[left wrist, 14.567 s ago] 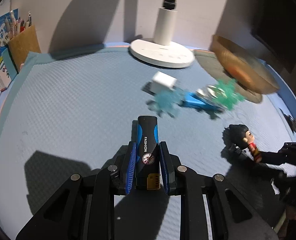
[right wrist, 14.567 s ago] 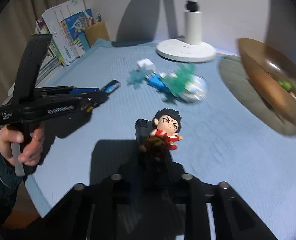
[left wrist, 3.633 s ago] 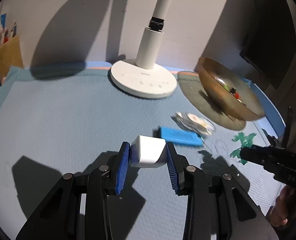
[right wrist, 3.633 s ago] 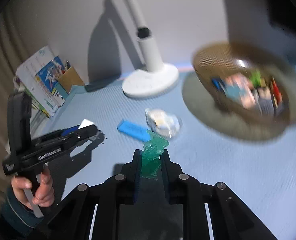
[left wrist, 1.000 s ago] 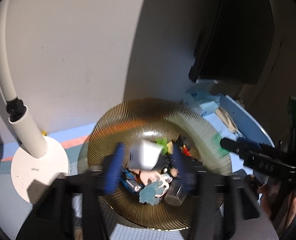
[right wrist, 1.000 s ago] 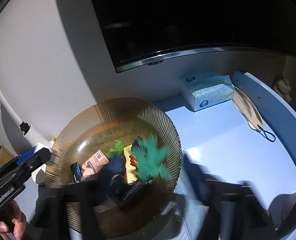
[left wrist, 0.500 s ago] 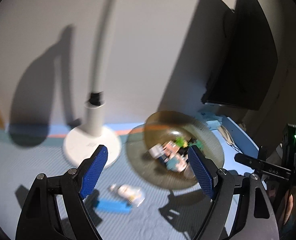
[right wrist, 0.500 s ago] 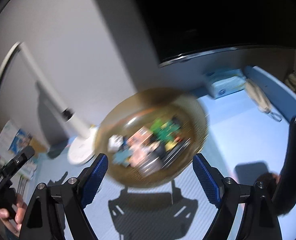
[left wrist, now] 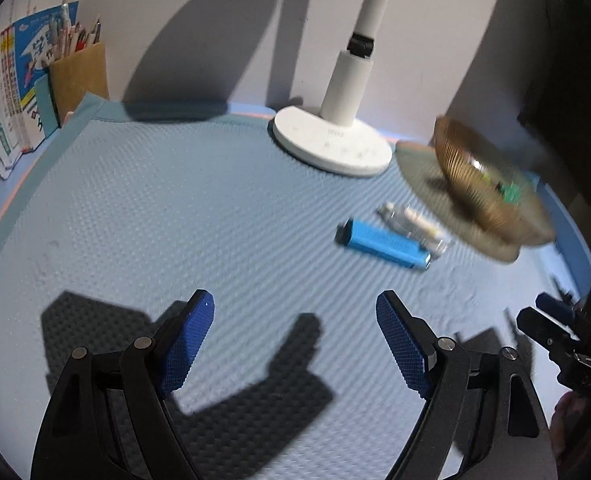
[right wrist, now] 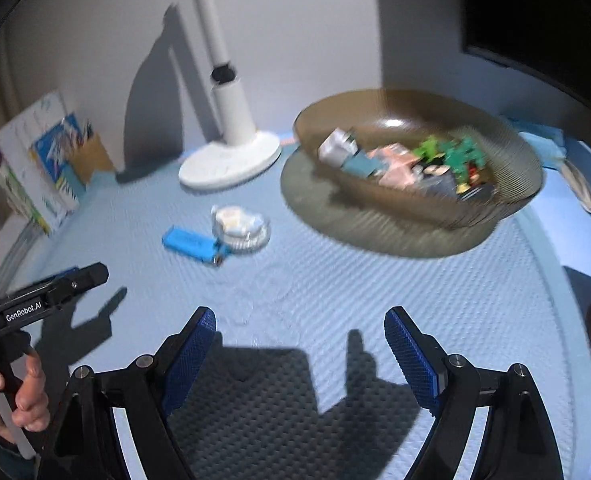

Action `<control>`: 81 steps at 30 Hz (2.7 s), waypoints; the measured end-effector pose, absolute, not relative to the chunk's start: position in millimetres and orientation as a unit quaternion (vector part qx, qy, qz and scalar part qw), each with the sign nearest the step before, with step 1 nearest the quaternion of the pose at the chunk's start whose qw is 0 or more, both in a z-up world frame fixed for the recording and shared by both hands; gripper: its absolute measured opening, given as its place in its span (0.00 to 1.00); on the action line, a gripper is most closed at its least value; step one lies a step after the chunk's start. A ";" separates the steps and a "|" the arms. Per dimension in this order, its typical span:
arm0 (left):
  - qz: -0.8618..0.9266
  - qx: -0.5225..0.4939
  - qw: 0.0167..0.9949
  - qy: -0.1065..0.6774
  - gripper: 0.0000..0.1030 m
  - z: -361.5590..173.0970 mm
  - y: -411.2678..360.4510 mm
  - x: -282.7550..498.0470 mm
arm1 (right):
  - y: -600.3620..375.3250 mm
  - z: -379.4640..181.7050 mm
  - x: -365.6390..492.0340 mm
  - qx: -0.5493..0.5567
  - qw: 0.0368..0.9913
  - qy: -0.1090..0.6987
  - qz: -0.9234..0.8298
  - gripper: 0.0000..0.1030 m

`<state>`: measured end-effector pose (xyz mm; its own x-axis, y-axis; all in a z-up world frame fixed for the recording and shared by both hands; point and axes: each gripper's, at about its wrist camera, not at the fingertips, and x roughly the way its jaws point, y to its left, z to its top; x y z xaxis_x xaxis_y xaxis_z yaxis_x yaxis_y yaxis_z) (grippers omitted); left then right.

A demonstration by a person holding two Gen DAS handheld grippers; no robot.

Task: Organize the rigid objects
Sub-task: 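Move both open tools back over the blue lighter and tin, then grasp the blue lighter with the left tool while the right tool grasps the clear tin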

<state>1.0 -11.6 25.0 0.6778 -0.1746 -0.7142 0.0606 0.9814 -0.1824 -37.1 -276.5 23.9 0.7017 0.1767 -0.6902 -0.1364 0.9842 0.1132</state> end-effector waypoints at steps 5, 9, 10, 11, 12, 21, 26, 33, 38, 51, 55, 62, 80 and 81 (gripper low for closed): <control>-0.066 -0.070 0.912 0.400 0.81 7.7 -10.2 -0.3 | -269.9 8.1 -33.1 0.008 0.919 0.384 0.084 0.83; -0.071 -0.084 0.906 0.408 0.81 4.4 -4.7 1.8 | -269.3 3.5 -28.0 0.008 0.915 0.394 0.088 0.85; -0.073 -0.087 0.907 0.406 0.81 4.6 -3.9 1.3 | -268.7 2.6 -26.2 0.010 0.913 0.397 0.089 0.85; -0.073 -0.087 0.906 0.407 0.81 4.5 -3.7 1.7 | -268.6 1.5 -25.4 0.012 0.913 0.398 0.090 0.85; -0.073 -0.085 0.906 0.407 0.81 5.2 -5.2 2.0 | -270.1 1.2 -26.1 0.017 0.913 0.397 0.090 0.85; -0.118 -0.036 0.896 0.427 0.81 11.2 -43.8 9.0 | -290.3 15.9 -11.4 0.115 0.876 0.447 0.139 0.85; -0.149 0.003 0.892 0.427 0.82 18.3 -94.0 31.3 | -282.9 32.3 22.0 0.110 0.870 0.459 0.147 0.85; -0.129 0.029 0.892 0.433 0.81 10.2 -126.4 62.5 | -284.3 15.2 50.3 0.137 0.852 0.479 0.161 0.85; -0.112 0.037 0.894 0.433 0.81 8.7 -116.9 64.2 | -285.6 12.8 61.9 0.134 0.849 0.483 0.170 0.85; -0.035 -0.018 0.895 0.443 0.78 14.4 4.3 46.7 | -242.2 10.6 80.3 0.055 0.863 0.472 0.172 0.85; -0.087 -0.063 0.894 0.435 0.78 24.5 -7.4 52.4 | -228.0 7.5 85.9 -0.011 0.872 0.462 0.162 0.85; -0.112 -0.056 0.886 0.447 0.60 19.9 -54.7 84.6 | -210.4 2.5 89.9 -0.087 0.879 0.439 0.164 0.65; -0.172 0.020 0.879 0.444 0.20 17.4 -71.1 -4.7 | -254.7 11.4 -15.4 -0.031 0.880 0.456 0.132 0.47; -0.178 0.019 0.878 0.444 0.20 17.6 -70.2 -17.6 | -258.2 11.1 -24.2 -0.025 0.879 0.458 0.129 0.47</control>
